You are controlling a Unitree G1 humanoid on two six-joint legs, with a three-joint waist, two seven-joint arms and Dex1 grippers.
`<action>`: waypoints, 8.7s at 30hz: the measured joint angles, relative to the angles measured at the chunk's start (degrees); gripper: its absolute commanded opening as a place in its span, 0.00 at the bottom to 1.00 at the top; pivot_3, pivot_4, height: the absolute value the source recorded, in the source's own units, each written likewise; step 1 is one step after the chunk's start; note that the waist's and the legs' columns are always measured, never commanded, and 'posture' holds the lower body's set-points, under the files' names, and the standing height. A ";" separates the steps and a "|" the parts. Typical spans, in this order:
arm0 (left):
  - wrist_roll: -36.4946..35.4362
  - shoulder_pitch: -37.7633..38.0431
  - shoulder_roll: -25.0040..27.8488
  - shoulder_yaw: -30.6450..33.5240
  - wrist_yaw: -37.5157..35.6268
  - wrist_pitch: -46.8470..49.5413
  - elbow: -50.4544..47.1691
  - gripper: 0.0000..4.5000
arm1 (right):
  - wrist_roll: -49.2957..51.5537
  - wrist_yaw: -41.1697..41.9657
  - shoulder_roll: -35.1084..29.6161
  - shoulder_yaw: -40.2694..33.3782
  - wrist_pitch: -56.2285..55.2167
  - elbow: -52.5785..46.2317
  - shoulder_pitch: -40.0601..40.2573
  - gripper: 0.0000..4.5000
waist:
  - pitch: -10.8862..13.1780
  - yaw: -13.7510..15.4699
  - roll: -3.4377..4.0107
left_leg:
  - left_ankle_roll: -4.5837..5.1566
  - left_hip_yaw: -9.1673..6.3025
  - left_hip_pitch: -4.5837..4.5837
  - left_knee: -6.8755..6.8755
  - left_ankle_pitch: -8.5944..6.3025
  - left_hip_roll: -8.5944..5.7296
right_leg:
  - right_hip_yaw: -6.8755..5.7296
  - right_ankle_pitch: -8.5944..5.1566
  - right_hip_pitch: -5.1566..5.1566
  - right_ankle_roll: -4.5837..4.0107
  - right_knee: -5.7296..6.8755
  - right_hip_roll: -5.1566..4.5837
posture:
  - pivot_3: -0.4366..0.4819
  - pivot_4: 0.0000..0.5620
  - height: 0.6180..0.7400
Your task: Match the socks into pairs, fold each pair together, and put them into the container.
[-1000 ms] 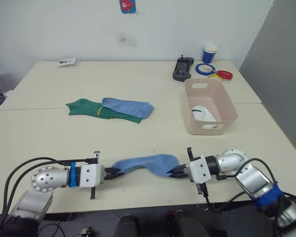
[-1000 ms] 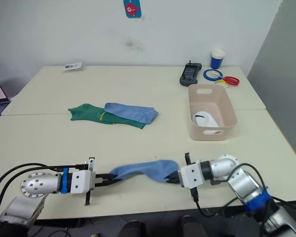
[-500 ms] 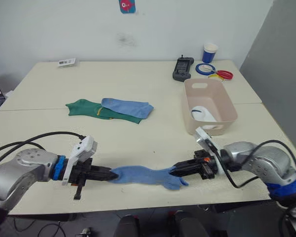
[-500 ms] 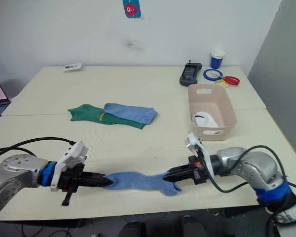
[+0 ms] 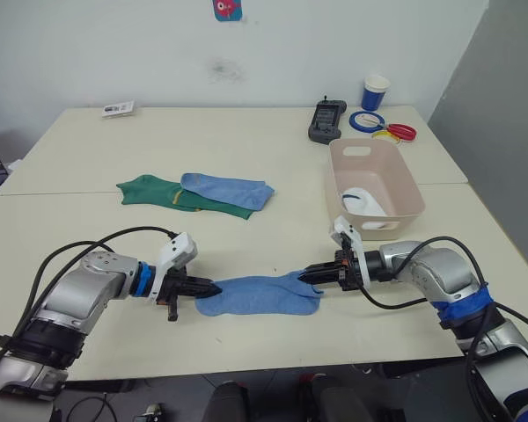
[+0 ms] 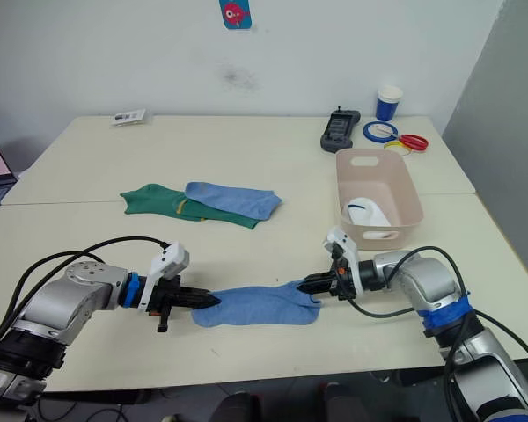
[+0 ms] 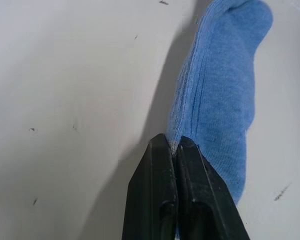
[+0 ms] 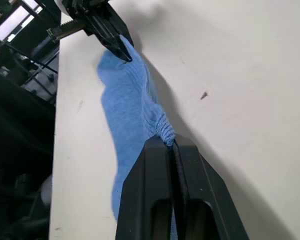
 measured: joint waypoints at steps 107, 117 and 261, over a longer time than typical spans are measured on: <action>-10.98 22.95 -1.60 30.05 15.78 9.03 -13.00 0.82 | -0.06 -10.43 -4.12 -12.41 4.10 -20.98 16.55 0.83 | -0.04 -0.14 -0.02 | -0.01 -0.04 0.05 -0.10 0.00 0.02 | 0.02 0.08 0.02 0.06 -0.07 -0.24 | 0.48 0.27 1.00; -6.93 24.17 -2.67 21.82 14.72 0.32 -27.71 0.14 | -11.50 -4.91 -0.09 1.92 -15.21 -20.89 12.86 0.06 | -0.05 -0.18 -0.04 | -0.02 0.01 0.12 -0.08 0.00 0.01 | 0.07 0.09 0.07 0.07 -0.06 -0.22 | 0.48 0.27 1.00; 22.96 -15.82 -31.16 7.05 38.14 -28.06 17.13 0.41 | -27.18 -29.28 14.58 -6.28 -14.70 -14.46 5.77 1.00 | -0.13 0.30 -0.08 | -0.13 0.05 -0.05 0.04 0.08 -0.12 | 0.07 0.19 0.09 0.16 -0.10 -0.08 | 0.48 0.27 1.00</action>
